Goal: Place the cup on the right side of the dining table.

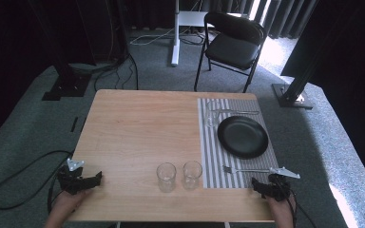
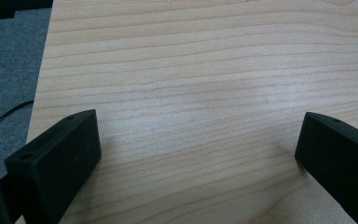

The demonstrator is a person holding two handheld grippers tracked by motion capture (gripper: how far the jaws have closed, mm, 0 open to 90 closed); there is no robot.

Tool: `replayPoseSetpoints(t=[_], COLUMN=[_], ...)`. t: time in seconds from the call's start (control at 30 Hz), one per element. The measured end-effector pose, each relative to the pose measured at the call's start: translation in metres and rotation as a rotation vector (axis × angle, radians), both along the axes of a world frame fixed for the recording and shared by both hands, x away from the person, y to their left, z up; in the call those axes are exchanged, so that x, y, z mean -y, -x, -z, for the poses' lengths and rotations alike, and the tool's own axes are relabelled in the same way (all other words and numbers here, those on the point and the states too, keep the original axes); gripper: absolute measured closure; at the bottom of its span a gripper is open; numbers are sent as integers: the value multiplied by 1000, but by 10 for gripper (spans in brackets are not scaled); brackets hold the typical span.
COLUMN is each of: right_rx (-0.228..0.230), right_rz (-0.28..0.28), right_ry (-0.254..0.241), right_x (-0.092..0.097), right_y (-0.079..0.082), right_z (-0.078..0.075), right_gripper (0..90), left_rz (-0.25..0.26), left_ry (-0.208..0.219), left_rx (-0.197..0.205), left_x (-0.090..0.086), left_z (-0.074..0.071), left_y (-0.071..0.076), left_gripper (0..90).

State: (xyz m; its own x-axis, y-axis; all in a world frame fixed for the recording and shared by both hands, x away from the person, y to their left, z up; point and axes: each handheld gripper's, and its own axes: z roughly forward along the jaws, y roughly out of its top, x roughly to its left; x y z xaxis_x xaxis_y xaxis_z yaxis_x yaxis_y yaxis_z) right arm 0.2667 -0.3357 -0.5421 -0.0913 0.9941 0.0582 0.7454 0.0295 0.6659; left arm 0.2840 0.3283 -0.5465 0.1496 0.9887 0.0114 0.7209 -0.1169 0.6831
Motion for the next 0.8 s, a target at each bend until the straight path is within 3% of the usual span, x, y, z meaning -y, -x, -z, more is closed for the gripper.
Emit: replayPoseSetpoints(t=[0.17, 0.2, 0.3, 0.8], right_rx=[29, 45, 77, 81], right_rz=[17, 14, 24, 25], right_ry=[4, 30, 39, 38], right_x=[-1, -3, -5, -5], right_y=[4, 5, 7, 8], right_z=[3, 5, 8, 9], right_gripper=[127, 124, 117, 117], left_rz=[0, 0, 0, -1], left_ry=[0, 0, 0, 0], left_rx=[0, 0, 0, 0], left_x=[0, 0, 0, 0], left_z=[0, 0, 0, 0], left_y=[0, 0, 0, 0], left_gripper=[5, 4, 5, 4])
